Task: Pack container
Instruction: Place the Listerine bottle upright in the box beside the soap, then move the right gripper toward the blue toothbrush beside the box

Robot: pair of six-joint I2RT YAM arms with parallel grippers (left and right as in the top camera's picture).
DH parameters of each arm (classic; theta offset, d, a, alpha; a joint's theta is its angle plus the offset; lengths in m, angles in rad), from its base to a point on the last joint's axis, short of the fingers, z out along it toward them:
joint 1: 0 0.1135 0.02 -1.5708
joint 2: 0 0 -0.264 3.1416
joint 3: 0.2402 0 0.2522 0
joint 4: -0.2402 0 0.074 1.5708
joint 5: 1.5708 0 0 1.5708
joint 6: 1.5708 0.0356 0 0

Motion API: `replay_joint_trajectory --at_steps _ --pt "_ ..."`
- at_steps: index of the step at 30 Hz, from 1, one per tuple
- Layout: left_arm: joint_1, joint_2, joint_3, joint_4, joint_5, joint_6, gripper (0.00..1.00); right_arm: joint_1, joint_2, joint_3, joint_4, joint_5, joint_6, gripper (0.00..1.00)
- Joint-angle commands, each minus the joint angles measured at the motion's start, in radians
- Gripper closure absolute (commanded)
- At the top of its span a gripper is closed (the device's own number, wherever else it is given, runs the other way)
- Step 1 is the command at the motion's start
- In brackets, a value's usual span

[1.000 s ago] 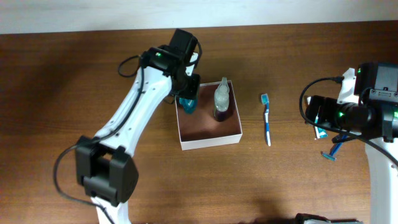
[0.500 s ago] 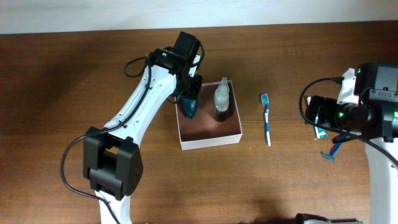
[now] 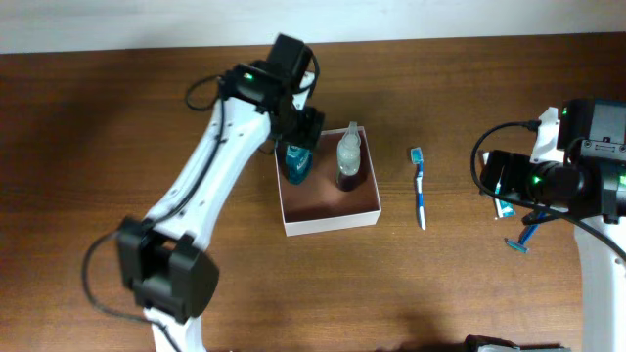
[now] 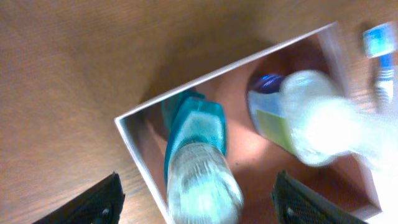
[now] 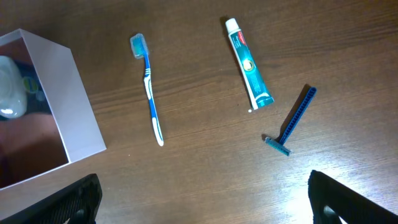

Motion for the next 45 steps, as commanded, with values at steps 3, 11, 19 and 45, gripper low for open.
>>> replay_joint_trajectory --at_steps 3,11,19,45 --pt "0.021 -0.275 0.098 -0.075 -0.18 0.078 0.15 0.016 0.04 0.016 0.007 -0.013 -0.014 0.31" --pt "0.302 -0.334 0.079 -0.214 -0.166 0.043 0.15 0.186 0.245 0.016 0.034 -0.013 -0.032 0.96" --pt "0.401 -0.312 0.039 -0.211 -0.151 0.044 0.15 0.34 0.476 0.016 0.08 -0.034 -0.029 0.96" --pt "0.401 -0.311 0.039 -0.206 -0.155 0.044 0.15 0.41 0.591 0.016 0.153 -0.417 -0.059 0.96"
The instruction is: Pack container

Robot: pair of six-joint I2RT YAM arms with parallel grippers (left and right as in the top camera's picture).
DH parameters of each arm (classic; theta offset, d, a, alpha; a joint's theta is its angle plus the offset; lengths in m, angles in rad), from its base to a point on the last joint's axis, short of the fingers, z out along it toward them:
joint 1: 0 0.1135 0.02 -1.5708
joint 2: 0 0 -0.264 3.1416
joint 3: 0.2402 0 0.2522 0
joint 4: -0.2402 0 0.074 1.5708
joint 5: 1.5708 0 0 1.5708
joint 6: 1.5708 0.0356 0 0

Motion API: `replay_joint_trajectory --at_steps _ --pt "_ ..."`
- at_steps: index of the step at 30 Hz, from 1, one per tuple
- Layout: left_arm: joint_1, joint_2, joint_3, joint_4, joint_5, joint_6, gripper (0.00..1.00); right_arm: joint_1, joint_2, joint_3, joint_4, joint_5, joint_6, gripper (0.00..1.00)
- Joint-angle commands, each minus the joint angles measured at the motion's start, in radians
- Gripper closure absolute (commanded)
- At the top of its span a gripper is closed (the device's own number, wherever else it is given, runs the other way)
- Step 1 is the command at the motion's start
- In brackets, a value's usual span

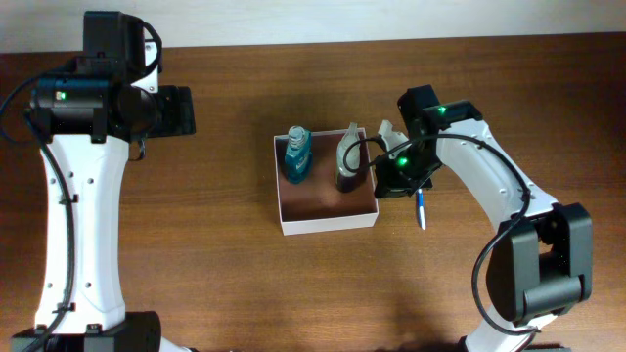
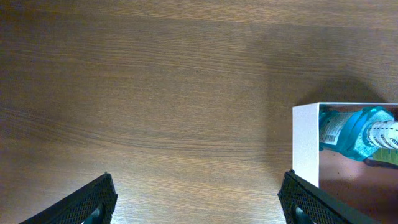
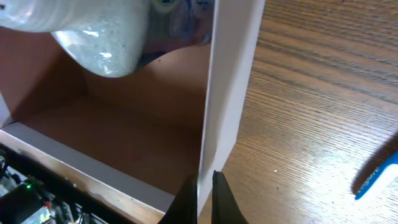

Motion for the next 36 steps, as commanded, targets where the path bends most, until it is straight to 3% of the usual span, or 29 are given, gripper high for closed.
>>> replay_joint_trajectory --at_steps 1,6,10,14,17,18,19,20,30,36 --pt "0.005 0.007 -0.003 0.003 0.003 -0.009 0.15 0.006 0.004 0.013 -0.002 -0.027 -0.014 0.96" --pt "0.005 0.007 -0.003 0.003 0.003 -0.009 0.15 0.004 0.002 0.015 0.004 0.003 -0.018 0.96" --pt "0.005 0.007 -0.003 0.007 0.003 -0.009 0.15 0.0 -0.063 0.062 -0.03 0.025 -0.111 0.96" --pt "0.005 0.007 -0.003 0.006 0.003 -0.009 0.15 -0.048 -0.127 0.113 -0.036 0.303 0.101 0.95" --pt "0.005 0.007 -0.003 0.006 0.003 -0.009 0.15 -0.114 -0.179 0.14 -0.037 0.403 0.149 0.91" --pt "0.005 0.007 -0.003 0.006 0.003 -0.009 0.15 -0.142 -0.199 0.145 -0.034 0.404 0.125 0.39" --pt "0.005 0.007 -0.003 0.006 0.003 -0.009 0.15 -0.153 -0.205 0.145 -0.031 0.404 0.108 0.26" --pt "0.005 0.007 -0.003 0.006 0.003 -0.009 0.14 -0.177 -0.205 0.144 -0.039 0.405 0.059 0.2" --pt "0.026 0.007 -0.003 -0.005 -0.001 0.002 0.04 -0.165 -0.022 0.084 -0.055 0.435 0.069 0.16" --pt "0.063 0.007 -0.003 -0.009 0.022 0.002 0.04 -0.165 0.106 0.084 -0.041 0.435 0.068 0.25"
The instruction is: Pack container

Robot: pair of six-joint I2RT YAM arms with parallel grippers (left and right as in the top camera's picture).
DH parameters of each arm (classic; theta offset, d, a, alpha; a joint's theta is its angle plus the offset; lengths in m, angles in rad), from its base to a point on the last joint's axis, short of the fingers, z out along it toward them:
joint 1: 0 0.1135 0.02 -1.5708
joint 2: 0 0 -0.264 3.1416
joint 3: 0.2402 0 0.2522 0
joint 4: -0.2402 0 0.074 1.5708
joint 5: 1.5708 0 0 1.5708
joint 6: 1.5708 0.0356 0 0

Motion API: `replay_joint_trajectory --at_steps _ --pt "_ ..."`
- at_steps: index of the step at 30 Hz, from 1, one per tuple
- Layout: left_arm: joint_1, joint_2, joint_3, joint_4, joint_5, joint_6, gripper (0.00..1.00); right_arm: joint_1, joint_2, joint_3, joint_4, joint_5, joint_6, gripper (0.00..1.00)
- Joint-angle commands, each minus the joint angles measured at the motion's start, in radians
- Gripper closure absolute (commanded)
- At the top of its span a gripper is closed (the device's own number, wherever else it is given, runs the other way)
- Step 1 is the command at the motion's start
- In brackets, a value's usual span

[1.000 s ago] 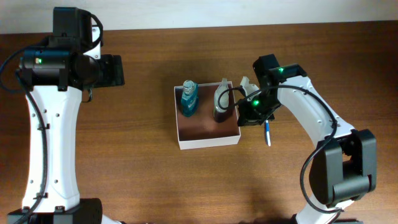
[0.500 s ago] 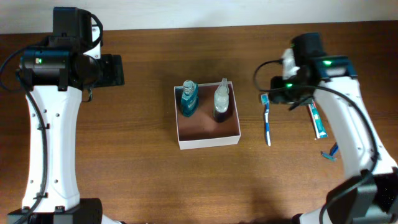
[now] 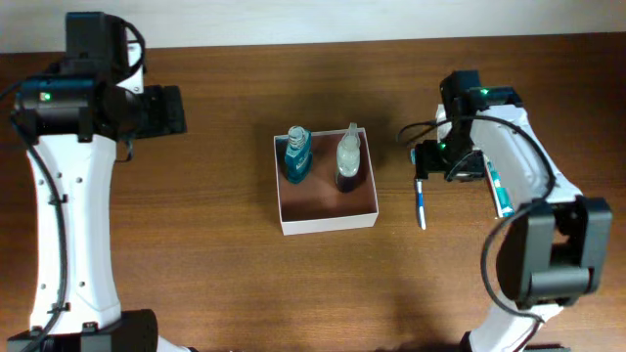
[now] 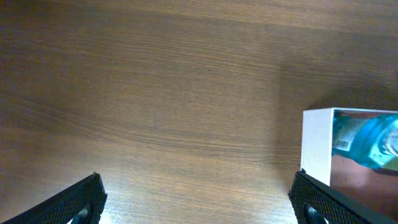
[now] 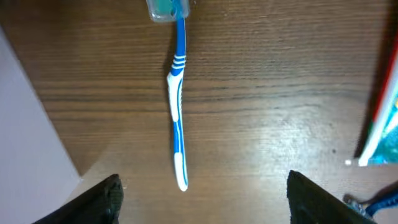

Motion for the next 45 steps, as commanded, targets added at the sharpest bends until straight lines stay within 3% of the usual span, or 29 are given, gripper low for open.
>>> replay_joint_trajectory --at_steps 1,11,25,33,36,37,45 --pt "0.011 0.007 -0.003 -0.003 0.018 0.005 0.04 0.006 0.073 -0.007 0.018 0.02 0.005 0.29" --pt "0.011 0.007 -0.003 -0.003 0.018 0.005 0.04 0.006 0.193 -0.007 0.052 0.019 0.005 0.31" --pt "0.011 0.007 -0.003 0.001 0.018 0.005 0.04 0.006 0.201 -0.126 0.164 0.019 0.013 0.36" --pt "0.011 0.007 -0.003 0.001 0.019 0.005 0.04 0.006 0.201 -0.138 0.157 0.018 0.012 0.59" --pt "0.011 0.007 -0.003 0.0 0.019 0.005 0.04 0.006 0.2 -0.138 0.156 0.018 0.012 0.87" --pt "0.011 0.007 -0.003 0.0 0.019 0.005 0.04 0.006 0.2 -0.138 0.156 0.018 0.012 0.92" --pt "0.011 0.007 -0.003 0.0 0.019 0.005 0.04 0.006 0.2 -0.137 0.157 0.019 0.012 0.96"
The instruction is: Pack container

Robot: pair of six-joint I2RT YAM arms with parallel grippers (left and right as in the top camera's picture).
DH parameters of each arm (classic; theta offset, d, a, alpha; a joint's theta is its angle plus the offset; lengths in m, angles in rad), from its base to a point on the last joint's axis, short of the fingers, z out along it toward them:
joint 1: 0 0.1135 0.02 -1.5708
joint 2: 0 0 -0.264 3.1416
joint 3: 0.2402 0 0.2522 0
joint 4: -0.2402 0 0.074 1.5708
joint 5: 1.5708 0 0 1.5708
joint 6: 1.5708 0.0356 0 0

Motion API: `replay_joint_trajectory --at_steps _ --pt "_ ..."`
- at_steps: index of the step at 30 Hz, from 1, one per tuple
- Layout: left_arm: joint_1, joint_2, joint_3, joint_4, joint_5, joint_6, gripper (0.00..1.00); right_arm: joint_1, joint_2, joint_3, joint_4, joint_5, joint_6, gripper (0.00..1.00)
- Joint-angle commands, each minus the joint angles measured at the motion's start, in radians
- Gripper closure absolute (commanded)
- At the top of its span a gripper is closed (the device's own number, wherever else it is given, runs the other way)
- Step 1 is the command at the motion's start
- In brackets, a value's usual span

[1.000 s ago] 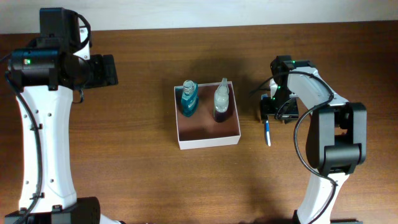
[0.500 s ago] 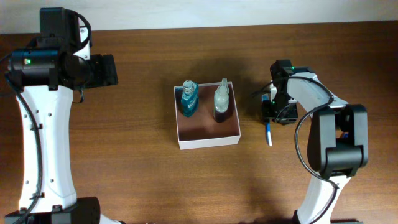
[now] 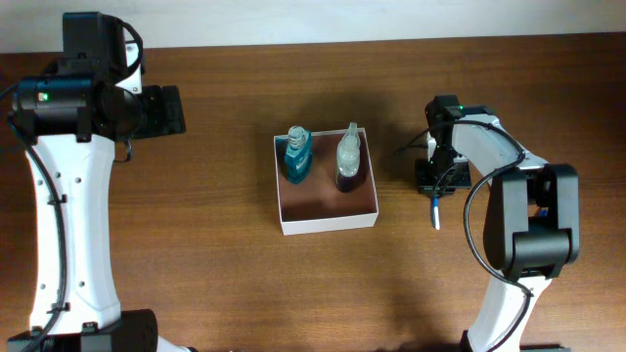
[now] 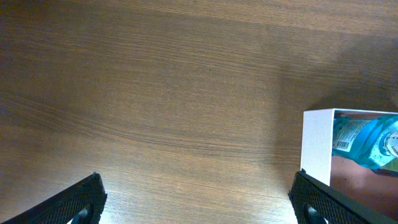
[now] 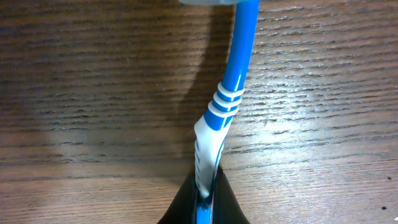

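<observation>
The white box (image 3: 328, 223) holds an upright teal mouthwash bottle (image 3: 296, 156) and a clear bottle (image 3: 348, 154). To its right, a blue and white toothbrush (image 5: 230, 93) lies on the table with my right gripper (image 5: 205, 202) shut on its handle. The overhead view shows the right gripper (image 3: 433, 178) covering most of the toothbrush (image 3: 435, 215), with only the handle's end showing. My left gripper (image 4: 199, 202) hangs open at the far left, well away from the box's corner (image 4: 316, 146) and the mouthwash bottle (image 4: 367, 143). The overhead view shows the left gripper (image 3: 174, 110) there too.
The brown wooden table (image 3: 245, 284) ends at a white strip along the far edge (image 3: 391, 20). My right arm (image 3: 499, 147) reaches in from the right and hides the table beneath it.
My right gripper was open above the toothbrush; now it is down at the table and shut on the handle. The toothbrush lies slightly further right. The left arm has not moved.
My left gripper was open over the mouthwash bottle in the box, with the right arm far right above toothpaste and razor. Then the left arm was far left and the right gripper at the box's right wall. It then stood open over the toothbrush, and now grips it.
</observation>
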Motion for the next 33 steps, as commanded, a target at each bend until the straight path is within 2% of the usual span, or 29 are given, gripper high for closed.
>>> replay_joint_trajectory --at_steps 1,5,10,15,20,23,25,29,30,32,33 --pt "0.002 0.007 -0.003 0.002 0.011 0.005 0.04 0.006 0.041 -0.04 0.01 -0.04 -0.003 0.96" --pt "0.003 0.007 -0.003 0.002 0.011 0.005 0.04 0.006 0.022 -0.02 -0.007 -0.04 -0.003 0.96" --pt "0.003 0.007 -0.003 0.002 0.011 0.005 0.04 0.006 -0.125 0.081 -0.075 -0.047 -0.023 0.96" --pt "0.003 0.007 -0.003 0.002 0.011 0.005 0.04 0.061 -0.331 0.157 -0.117 -0.076 -0.179 0.96" --pt "0.003 0.007 -0.003 0.002 0.01 0.005 0.04 0.246 -0.554 0.166 -0.106 -0.039 -0.353 0.96" --pt "0.003 0.007 -0.003 0.001 0.011 0.005 0.04 0.319 -0.59 0.166 -0.105 0.015 -0.347 0.96" --pt "0.003 0.007 -0.003 0.001 0.01 0.005 0.04 0.319 -0.588 0.165 -0.105 0.042 -0.288 0.96" --pt "0.003 0.007 -0.003 0.0 0.011 0.005 0.04 0.218 -0.57 0.165 -0.087 0.052 -0.114 0.96" --pt "0.003 0.007 -0.003 -0.002 0.011 0.005 0.04 0.192 -0.567 0.165 -0.082 0.047 -0.101 0.92" --pt "0.003 0.007 -0.003 -0.002 0.011 0.005 0.04 0.136 -0.546 0.165 -0.079 0.047 -0.095 0.51" --pt "0.003 0.007 -0.003 -0.002 0.011 0.005 0.04 0.111 -0.524 0.162 -0.08 0.047 -0.096 0.43"
